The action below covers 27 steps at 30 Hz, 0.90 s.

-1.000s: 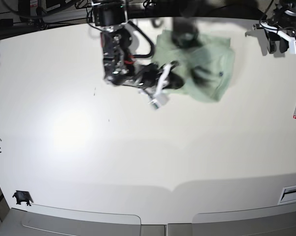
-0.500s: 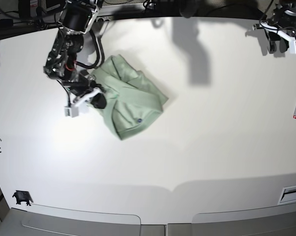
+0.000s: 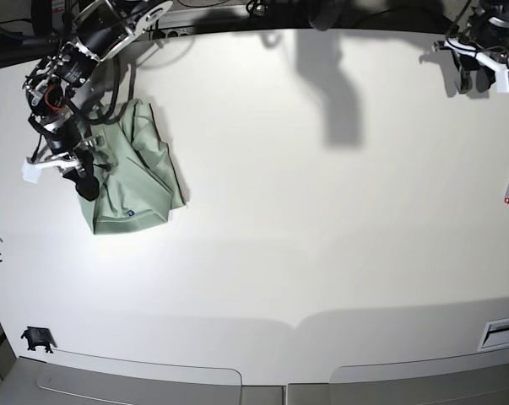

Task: Fold the T-shirt properly
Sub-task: 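Drag the folded bundle across the table with the right gripper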

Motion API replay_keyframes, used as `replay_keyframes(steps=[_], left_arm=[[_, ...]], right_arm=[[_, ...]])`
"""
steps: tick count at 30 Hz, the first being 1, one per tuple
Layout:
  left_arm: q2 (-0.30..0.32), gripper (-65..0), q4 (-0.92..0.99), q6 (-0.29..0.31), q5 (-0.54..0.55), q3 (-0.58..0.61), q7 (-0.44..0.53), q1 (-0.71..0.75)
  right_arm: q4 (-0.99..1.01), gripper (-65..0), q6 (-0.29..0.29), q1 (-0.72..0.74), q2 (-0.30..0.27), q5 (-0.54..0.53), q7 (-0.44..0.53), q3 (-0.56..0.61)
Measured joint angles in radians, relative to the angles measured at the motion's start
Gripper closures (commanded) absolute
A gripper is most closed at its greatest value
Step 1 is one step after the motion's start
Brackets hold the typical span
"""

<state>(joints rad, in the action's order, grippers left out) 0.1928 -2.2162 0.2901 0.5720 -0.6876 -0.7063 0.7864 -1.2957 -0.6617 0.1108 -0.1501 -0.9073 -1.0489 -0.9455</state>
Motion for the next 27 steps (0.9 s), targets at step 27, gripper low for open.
replay_keyframes(steps=[27], left_arm=[[0.001, -21.1, 0.0, 0.001, 0.0, 0.0, 0.003, 0.0]], right_arm=[[-0.144, 0.0, 0.216, -0.111, 0.003, 0.656, 0.286, 0.468]])
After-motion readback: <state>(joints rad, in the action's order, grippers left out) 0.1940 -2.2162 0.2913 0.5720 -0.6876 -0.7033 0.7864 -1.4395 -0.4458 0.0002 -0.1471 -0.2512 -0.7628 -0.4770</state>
